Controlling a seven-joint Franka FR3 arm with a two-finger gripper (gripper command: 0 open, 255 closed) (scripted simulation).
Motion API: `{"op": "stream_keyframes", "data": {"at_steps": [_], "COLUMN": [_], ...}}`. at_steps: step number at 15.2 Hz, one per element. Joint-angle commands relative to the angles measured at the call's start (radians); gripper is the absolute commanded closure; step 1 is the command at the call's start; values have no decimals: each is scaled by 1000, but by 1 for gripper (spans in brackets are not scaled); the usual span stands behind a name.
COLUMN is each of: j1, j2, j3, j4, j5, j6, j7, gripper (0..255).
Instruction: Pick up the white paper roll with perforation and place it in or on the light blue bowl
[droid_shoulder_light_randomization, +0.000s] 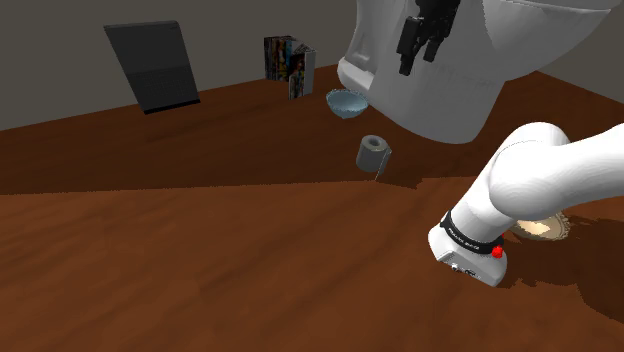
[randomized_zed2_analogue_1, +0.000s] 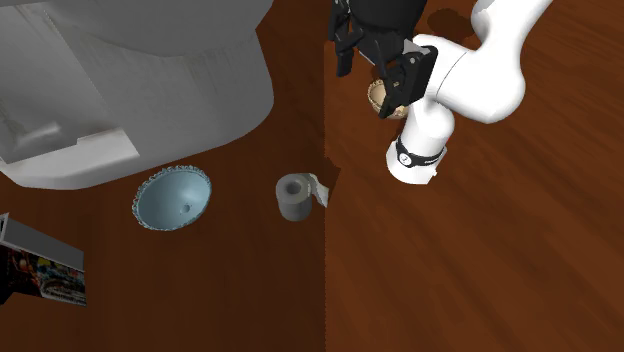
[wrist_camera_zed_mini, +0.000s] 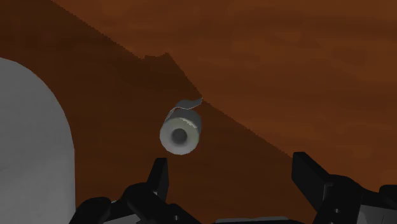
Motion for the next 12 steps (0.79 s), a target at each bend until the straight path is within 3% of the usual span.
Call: {"op": "stream_keyframes", "data": {"at_steps": [1,12], "j1": [0,-35], "j2": [0,22], "j3": [0,-145], "j4": [0,-332], "j5": [0,-80], "j6": [0,376], "j7": [0,-125], "gripper": [0,0]}}
